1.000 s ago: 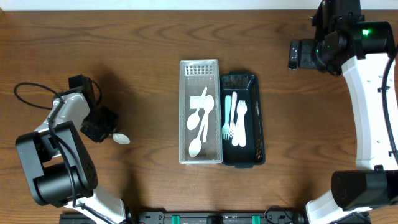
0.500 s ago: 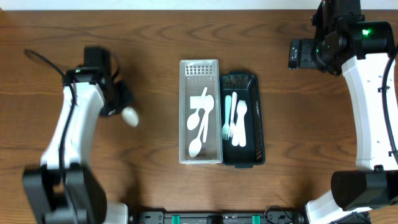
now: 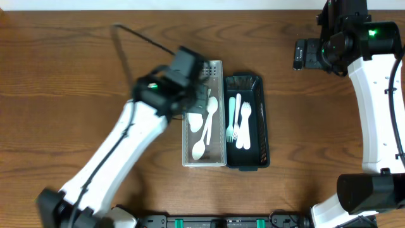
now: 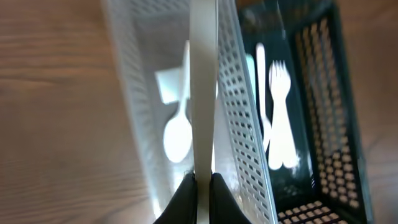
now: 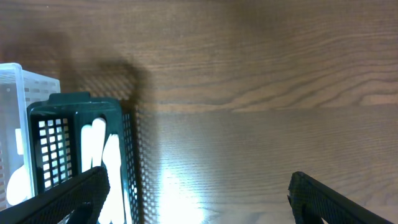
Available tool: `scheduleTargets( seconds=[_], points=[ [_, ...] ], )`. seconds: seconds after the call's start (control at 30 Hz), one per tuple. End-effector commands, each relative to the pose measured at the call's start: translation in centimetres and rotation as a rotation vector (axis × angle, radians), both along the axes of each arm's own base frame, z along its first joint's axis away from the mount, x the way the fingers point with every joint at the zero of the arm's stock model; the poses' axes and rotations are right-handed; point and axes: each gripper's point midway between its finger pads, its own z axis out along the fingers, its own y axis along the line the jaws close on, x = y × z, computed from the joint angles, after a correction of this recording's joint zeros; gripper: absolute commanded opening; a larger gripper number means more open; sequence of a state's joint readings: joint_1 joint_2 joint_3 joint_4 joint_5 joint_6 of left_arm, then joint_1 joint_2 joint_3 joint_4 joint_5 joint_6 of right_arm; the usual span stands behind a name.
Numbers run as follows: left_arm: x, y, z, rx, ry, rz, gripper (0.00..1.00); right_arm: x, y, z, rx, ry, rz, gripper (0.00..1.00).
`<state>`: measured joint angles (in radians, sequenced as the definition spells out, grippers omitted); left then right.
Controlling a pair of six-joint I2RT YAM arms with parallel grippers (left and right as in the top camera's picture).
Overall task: Pack container
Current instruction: 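Carry the last spoon with the left gripper into the grey basket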
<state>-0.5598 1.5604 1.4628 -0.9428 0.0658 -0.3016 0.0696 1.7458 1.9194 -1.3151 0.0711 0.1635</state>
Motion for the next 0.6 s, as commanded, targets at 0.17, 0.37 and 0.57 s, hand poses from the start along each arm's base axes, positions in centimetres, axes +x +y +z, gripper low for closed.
scheduleTargets(
  seconds=[0.17,0.37,0.57],
  points=[
    [0.2,-1.4,-9.4,0.179,0.185,-0.088,0.06,-0.2,-0.4,-0.2,-0.014,0.011,0.006,0.95],
    [0.3,-1.5,-12.7,0.219,0.248,-0.089,0.13,-0.3,-0.4,-0.3,-0.018,0.020,0.013,0.95],
    [0.4,-1.5,-12.2,0.223,0.229,-0.130,0.53,-0.4,-0.4,-0.3,-0.021,0.022,0.020,0.95]
  ],
)
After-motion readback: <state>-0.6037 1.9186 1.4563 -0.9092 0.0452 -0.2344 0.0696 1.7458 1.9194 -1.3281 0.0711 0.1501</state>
